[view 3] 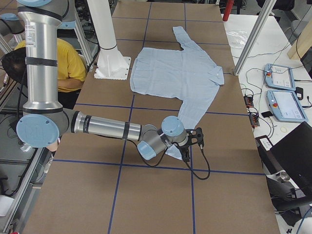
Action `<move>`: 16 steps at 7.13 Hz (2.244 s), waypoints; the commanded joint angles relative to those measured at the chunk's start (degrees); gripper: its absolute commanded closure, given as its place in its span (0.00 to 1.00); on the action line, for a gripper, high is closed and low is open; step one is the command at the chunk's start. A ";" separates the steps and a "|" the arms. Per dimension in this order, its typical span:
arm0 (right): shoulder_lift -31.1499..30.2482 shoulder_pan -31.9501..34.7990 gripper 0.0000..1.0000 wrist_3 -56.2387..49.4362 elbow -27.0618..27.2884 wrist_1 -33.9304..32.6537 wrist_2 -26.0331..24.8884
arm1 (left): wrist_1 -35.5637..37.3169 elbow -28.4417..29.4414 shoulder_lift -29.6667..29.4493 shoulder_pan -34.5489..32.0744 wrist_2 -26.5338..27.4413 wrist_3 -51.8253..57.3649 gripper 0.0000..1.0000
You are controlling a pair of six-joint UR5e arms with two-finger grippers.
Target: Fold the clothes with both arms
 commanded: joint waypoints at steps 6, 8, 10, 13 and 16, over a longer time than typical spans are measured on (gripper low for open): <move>-0.19 -12.06 0.22 7.84 -7.71 12.65 -9.41 | -1.78 0.32 0.86 -0.03 0.06 0.16 0.00; -0.10 -12.86 0.33 7.22 -8.15 12.65 -10.21 | -1.96 0.58 0.86 -0.03 0.06 0.24 0.00; -0.10 -13.91 0.34 7.22 -8.85 12.65 -11.35 | -1.96 0.85 0.86 -0.03 0.06 0.24 0.00; 0.34 -13.92 1.00 7.22 -8.42 12.30 -11.10 | -1.96 0.94 0.86 -0.03 0.06 0.24 0.00; 1.04 -13.48 1.00 7.04 -7.89 12.03 -10.57 | -1.96 1.20 0.86 -0.03 0.06 0.24 0.00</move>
